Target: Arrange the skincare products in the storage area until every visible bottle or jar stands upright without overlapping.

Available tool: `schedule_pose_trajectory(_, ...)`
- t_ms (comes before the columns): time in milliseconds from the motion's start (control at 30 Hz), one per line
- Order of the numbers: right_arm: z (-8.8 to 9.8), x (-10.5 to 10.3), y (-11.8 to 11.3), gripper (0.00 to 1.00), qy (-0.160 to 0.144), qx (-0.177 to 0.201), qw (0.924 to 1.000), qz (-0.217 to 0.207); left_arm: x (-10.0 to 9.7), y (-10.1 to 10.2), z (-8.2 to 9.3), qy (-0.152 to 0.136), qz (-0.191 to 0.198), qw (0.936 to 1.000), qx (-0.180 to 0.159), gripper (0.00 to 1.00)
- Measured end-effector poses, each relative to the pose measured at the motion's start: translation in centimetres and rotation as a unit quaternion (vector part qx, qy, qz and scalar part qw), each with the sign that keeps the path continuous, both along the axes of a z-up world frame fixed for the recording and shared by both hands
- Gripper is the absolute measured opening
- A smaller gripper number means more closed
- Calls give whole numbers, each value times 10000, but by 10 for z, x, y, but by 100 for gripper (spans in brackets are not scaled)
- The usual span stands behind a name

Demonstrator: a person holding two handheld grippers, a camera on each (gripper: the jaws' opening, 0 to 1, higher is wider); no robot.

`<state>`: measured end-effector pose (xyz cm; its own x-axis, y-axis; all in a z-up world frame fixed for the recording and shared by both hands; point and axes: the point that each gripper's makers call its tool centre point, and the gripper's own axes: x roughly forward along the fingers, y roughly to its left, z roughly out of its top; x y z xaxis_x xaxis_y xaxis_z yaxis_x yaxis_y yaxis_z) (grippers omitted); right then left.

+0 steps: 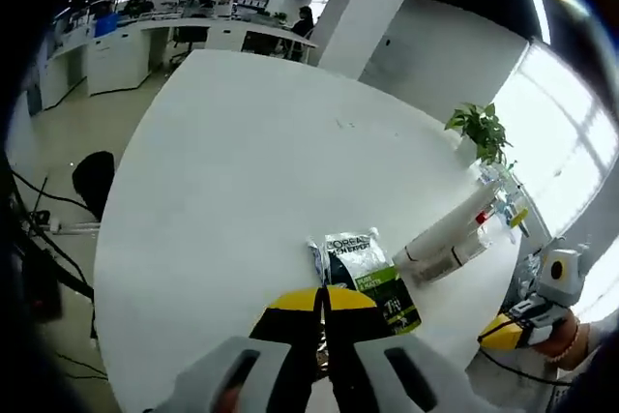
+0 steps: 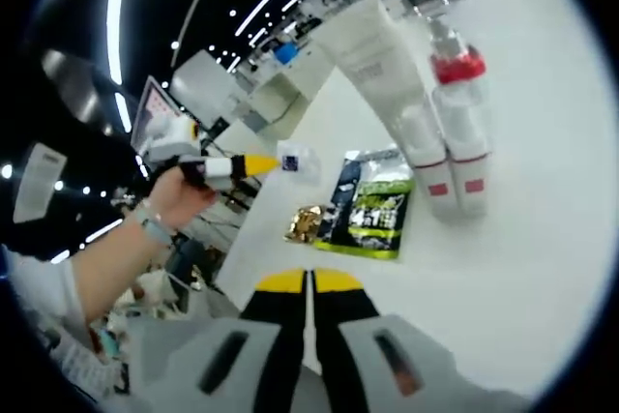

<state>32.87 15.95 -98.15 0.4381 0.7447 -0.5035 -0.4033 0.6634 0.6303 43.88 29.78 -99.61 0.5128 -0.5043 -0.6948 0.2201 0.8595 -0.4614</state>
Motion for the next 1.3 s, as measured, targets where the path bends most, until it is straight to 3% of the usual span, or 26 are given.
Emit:
schedule_pose_trajectory(167, 1, 2, -3, 1, -86, -66, 9999, -53, 8, 1, -8, 41, 33, 10000, 43, 1)
schedule_pose_trajectory(400, 1, 3, -4, 1, -67, -52, 9999, -66, 14, 4, -20, 347, 30, 9994, -94, 1)
schedule_pose_trajectory(500, 1, 3, -4, 1, -52, -46, 9999, -80, 15, 11, -28, 324, 42, 9992, 221, 1)
schedule_pose_trajectory(667, 2, 4, -5, 1, -62, -4, 9999, -107, 17, 11, -32, 429, 17, 9988, 221, 1)
schedule_pose_trajectory(900, 2, 3, -5, 1, -74, -28, 9999, -106, 18, 21, -49, 609, -75, 9951, 781, 1)
schedule_pose_trajectory(1300, 4, 5, -6, 1, -29, 89, 9998, -164, 23, 27, -62, 708, 191, 9915, 1079, 1)
